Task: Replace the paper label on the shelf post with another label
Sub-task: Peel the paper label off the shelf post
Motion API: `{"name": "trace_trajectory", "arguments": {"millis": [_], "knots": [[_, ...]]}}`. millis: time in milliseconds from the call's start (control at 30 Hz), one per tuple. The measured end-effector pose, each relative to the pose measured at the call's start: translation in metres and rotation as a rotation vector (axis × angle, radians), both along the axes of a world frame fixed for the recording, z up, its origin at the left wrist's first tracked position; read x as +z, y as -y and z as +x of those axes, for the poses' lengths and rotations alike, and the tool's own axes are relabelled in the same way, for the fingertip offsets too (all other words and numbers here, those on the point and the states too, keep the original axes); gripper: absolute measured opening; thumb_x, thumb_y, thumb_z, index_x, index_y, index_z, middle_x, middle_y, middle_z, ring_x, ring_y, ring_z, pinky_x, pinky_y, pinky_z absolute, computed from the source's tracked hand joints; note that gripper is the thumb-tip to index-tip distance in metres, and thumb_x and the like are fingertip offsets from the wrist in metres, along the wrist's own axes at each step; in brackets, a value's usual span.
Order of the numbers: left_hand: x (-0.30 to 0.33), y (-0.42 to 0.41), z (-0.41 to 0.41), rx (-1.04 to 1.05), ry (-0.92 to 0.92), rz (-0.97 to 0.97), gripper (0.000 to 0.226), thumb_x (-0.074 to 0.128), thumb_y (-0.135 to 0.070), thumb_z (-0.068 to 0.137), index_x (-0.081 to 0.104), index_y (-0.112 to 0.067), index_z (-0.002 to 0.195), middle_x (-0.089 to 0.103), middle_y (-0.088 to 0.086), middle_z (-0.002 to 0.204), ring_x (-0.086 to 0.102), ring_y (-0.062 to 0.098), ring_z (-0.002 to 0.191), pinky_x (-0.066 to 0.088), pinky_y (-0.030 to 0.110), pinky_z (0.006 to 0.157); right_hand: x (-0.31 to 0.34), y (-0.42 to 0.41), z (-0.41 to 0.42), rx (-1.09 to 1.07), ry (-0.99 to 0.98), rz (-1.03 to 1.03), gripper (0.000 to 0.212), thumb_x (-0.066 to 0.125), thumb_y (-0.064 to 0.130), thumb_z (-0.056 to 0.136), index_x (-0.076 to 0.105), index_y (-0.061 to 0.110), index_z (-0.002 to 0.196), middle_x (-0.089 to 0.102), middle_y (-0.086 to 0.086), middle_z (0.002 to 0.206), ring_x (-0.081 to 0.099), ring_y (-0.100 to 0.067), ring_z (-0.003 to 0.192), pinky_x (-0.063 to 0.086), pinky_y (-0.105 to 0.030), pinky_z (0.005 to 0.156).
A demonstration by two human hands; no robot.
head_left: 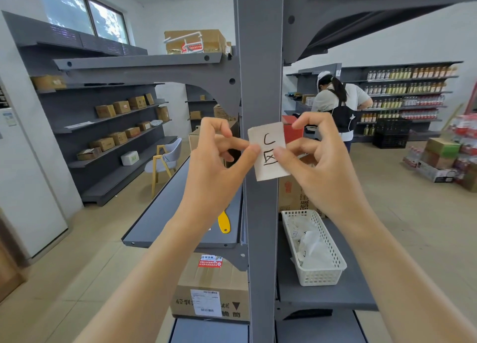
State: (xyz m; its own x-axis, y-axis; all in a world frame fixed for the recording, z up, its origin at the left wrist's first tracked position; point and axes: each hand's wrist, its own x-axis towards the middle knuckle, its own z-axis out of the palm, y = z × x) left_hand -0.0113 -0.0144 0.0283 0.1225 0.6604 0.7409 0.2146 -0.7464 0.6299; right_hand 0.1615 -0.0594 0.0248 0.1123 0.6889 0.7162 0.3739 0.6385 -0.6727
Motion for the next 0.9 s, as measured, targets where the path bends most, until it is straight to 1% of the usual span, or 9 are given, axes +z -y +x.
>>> {"name": "trace_trajectory", "arguments": {"millis": [67, 133, 267, 400, 467, 600, 700, 767, 900], "knots": [[0.001, 0.001, -0.001, -0.01, 0.03, -0.107, 0.036, 0.073, -0.026, 0.091, 0.037, -0.027, 0.091, 0.08, -0.018, 0.082, 0.069, 0.012, 0.075, 0.052, 0.023, 0.06, -0.002, -0.002, 0.0, -0.032, 0.027, 0.018, 0.019, 0.072, 0.014, 0.096, 0.058, 0.025, 0.102, 0.077, 0.001, 0.08, 0.071, -0.005, 0.075, 0.05, -0.016, 0.066], [0.0, 0.001, -0.003, -0.012, 0.055, -0.191, 0.034, 0.076, -0.029, 0.088, 0.042, -0.025, 0.095, 0.08, -0.017, 0.082, 0.072, 0.011, 0.073, 0.053, 0.022, 0.061, -0.006, -0.004, -0.001, -0.059, 0.086, 0.02, 0.012, 0.071, 0.015, 0.096, 0.069, 0.027, 0.098, 0.075, 0.009, 0.082, 0.066, 0.001, 0.076, 0.047, -0.01, 0.067], [-0.001, 0.006, -0.004, 0.069, -0.033, -0.105, 0.032, 0.076, -0.036, 0.087, 0.047, -0.03, 0.099, 0.078, -0.023, 0.09, 0.061, 0.014, 0.057, 0.054, 0.019, 0.057, -0.012, -0.003, -0.001, -0.07, 0.089, 0.03, 0.026, 0.071, 0.014, 0.096, 0.077, 0.037, 0.105, 0.076, 0.023, 0.093, 0.066, 0.003, 0.084, 0.049, -0.01, 0.074], [0.0, 0.006, -0.006, -0.052, -0.131, -0.056, 0.021, 0.078, -0.029, 0.086, 0.063, -0.036, 0.1, 0.075, -0.027, 0.087, 0.068, 0.003, 0.075, 0.055, 0.023, 0.065, -0.015, -0.003, 0.004, -0.102, 0.056, 0.008, 0.029, 0.071, 0.018, 0.096, 0.075, 0.033, 0.12, 0.078, 0.016, 0.103, 0.065, -0.003, 0.084, 0.054, -0.015, 0.079], [-0.002, 0.002, -0.006, -0.047, -0.208, -0.039, 0.029, 0.081, -0.032, 0.082, 0.071, -0.044, 0.107, 0.073, -0.028, 0.089, 0.062, -0.001, 0.08, 0.052, 0.024, 0.066, -0.017, -0.001, 0.007, -0.111, 0.069, -0.02, 0.034, 0.073, 0.02, 0.095, 0.073, 0.031, 0.126, 0.077, 0.014, 0.102, 0.065, -0.007, 0.084, 0.053, -0.016, 0.081], [-0.003, 0.0, -0.003, -0.018, -0.273, 0.013, 0.043, 0.08, -0.045, 0.077, 0.062, -0.057, 0.114, 0.068, -0.04, 0.095, 0.058, 0.006, 0.084, 0.052, 0.024, 0.068, -0.017, 0.003, 0.012, -0.134, 0.16, -0.053, 0.047, 0.08, 0.024, 0.087, 0.069, 0.033, 0.132, 0.065, 0.031, 0.087, 0.056, 0.001, 0.078, 0.044, -0.009, 0.079], [-0.001, -0.001, -0.002, -0.15, -0.08, -0.14, 0.04, 0.083, -0.031, 0.075, 0.073, -0.038, 0.114, 0.078, -0.019, 0.094, 0.058, 0.022, 0.07, 0.06, 0.042, 0.07, -0.016, 0.006, 0.016, -0.073, 0.058, -0.074, 0.045, 0.082, 0.018, 0.086, 0.072, 0.031, 0.128, 0.067, 0.019, 0.084, 0.056, -0.002, 0.073, 0.046, -0.01, 0.075], [-0.001, 0.001, -0.002, -0.217, -0.009, -0.233, 0.038, 0.083, -0.027, 0.074, 0.077, -0.031, 0.111, 0.081, -0.005, 0.092, 0.053, 0.031, 0.068, 0.059, 0.046, 0.072, -0.015, 0.008, 0.019, -0.01, -0.02, -0.08, 0.042, 0.081, 0.011, 0.086, 0.075, 0.026, 0.125, 0.068, 0.022, 0.077, 0.057, 0.0, 0.066, 0.048, -0.009, 0.071], [-0.003, 0.003, 0.002, -0.074, -0.165, -0.011, 0.023, 0.075, -0.04, 0.08, 0.075, -0.045, 0.103, 0.071, -0.02, 0.073, 0.046, 0.01, 0.059, 0.044, 0.02, 0.053, -0.014, 0.014, 0.019, -0.119, 0.067, -0.063, 0.031, 0.083, 0.014, 0.084, 0.081, 0.026, 0.113, 0.073, 0.026, 0.075, 0.065, 0.009, 0.066, 0.048, -0.006, 0.069]]}}
